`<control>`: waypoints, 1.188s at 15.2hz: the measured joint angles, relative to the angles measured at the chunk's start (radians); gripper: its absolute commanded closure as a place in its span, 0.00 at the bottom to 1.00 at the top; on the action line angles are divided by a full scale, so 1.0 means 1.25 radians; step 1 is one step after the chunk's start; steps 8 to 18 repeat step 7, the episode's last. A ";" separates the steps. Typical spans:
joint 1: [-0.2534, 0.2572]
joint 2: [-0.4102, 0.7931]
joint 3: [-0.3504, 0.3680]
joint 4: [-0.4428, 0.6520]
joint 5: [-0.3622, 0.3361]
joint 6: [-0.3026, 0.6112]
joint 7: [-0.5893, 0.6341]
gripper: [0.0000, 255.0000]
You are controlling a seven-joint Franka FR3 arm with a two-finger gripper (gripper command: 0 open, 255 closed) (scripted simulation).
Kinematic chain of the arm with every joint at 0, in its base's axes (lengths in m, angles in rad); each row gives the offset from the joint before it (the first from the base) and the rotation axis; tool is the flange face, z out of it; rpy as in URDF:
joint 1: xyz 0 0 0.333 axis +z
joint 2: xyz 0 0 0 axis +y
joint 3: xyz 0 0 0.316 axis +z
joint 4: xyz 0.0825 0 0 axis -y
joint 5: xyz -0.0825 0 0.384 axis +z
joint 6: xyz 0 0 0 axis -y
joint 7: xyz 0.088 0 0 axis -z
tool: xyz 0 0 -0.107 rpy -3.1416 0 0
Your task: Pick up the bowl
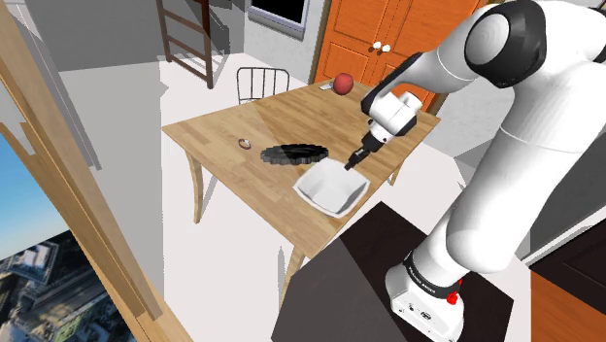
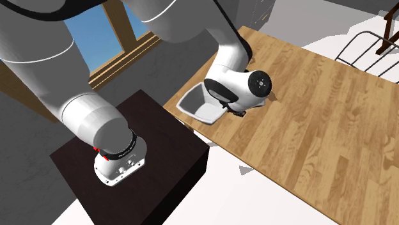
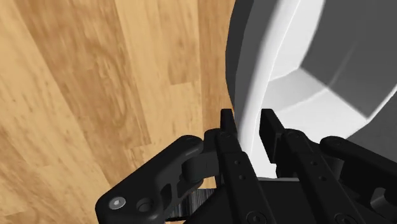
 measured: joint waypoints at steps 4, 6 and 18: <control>0.011 -0.052 -0.020 -0.006 -0.074 -0.010 0.061 1.00; 0.014 -0.082 -0.027 -0.010 -0.114 -0.015 0.095 1.00; 0.015 -0.090 -0.029 -0.010 -0.127 -0.017 0.105 1.00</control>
